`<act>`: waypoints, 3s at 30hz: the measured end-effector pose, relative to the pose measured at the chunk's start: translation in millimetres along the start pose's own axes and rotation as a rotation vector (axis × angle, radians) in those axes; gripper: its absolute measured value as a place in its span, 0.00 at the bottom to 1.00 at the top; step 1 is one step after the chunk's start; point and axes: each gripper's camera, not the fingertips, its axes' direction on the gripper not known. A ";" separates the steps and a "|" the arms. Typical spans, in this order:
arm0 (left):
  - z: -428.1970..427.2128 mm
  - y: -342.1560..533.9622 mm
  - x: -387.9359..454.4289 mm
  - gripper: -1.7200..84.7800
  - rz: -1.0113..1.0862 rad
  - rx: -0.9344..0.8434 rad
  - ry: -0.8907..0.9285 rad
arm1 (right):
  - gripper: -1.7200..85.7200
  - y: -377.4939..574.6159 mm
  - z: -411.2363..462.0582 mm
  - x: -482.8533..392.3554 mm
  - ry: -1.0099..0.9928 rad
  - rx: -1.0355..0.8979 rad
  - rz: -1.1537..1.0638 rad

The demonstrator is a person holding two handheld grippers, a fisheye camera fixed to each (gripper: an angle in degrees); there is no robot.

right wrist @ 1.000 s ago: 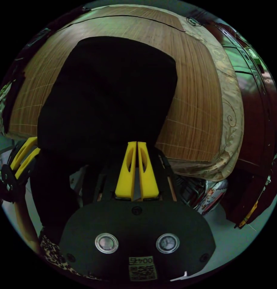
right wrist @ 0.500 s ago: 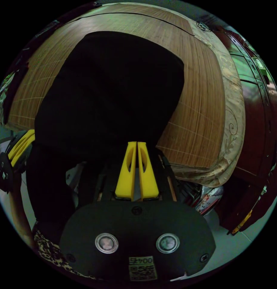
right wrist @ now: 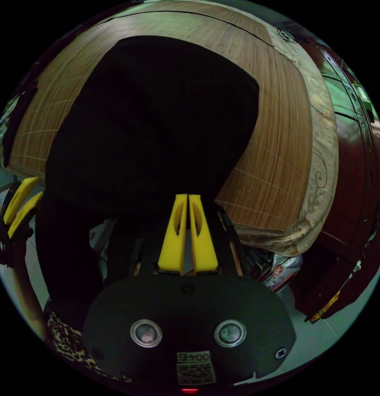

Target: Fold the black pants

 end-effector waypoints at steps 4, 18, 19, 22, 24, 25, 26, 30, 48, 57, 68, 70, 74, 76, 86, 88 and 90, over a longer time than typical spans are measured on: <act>18.1 -5.5 7.3 0.13 0.045 -0.079 -0.045 | 0.01 9.4 12.3 -2.8 -0.008 0.018 0.002; 5.3 30.8 -43.3 0.03 -0.041 -0.166 -0.074 | 0.01 78.4 78.2 6.3 -0.094 0.173 0.001; 1.4 34.8 -48.9 0.03 -0.060 -0.161 -0.061 | 0.01 84.0 80.3 8.5 -0.105 0.191 0.003; -18.3 34.3 -55.9 0.03 -0.101 -0.071 -0.031 | 0.01 118.0 88.5 18.4 -0.166 0.303 0.009; -28.5 24.7 -53.0 0.03 -0.087 -0.004 -0.011 | 0.01 147.8 97.5 26.8 -0.206 0.400 0.047; -31.3 16.2 -49.2 0.03 -0.064 0.021 -0.006 | 0.01 154.9 100.3 28.5 -0.209 0.426 0.060; -31.0 7.3 -45.4 0.03 -0.038 0.019 -0.011 | 0.01 167.8 106.1 30.7 -0.214 0.463 0.075; -28.9 0.1 -44.8 0.04 -0.022 -0.017 -0.023 | 0.02 211.0 123.6 25.9 -0.386 0.627 0.042; -24.2 54.1 -63.5 0.06 -0.156 -0.049 -0.008 | 0.10 222.2 248.0 -62.5 -0.631 0.600 -0.024; -34.9 67.6 -74.0 0.05 -0.224 0.015 0.026 | 0.04 209.8 290.5 -57.7 -0.688 0.560 0.079; -26.4 64.1 -55.5 0.07 -0.168 0.002 0.002 | 0.01 248.5 301.8 -8.5 -0.622 0.674 0.022; -20.6 57.9 -45.6 0.08 -0.109 -0.017 -0.009 | 0.01 257.9 311.2 12.4 -0.626 0.666 0.072; -4.9 45.3 -30.1 0.09 -0.021 -0.061 -0.054 | 0.02 279.4 335.2 55.1 -0.641 0.647 0.204; -0.9 41.1 -24.8 0.09 -0.001 -0.062 -0.072 | 0.02 287.4 342.2 66.5 -0.615 0.654 0.240; 25.0 22.8 3.7 0.06 0.070 -0.088 -0.143 | 0.03 297.2 368.6 99.1 -0.615 0.653 0.323; 28.6 21.1 6.0 0.06 0.067 -0.093 -0.147 | 0.03 293.8 369.9 100.3 -0.601 0.651 0.316; 31.3 20.8 7.9 0.05 0.061 -0.095 -0.157 | 0.03 284.1 371.5 101.1 -0.551 0.632 0.304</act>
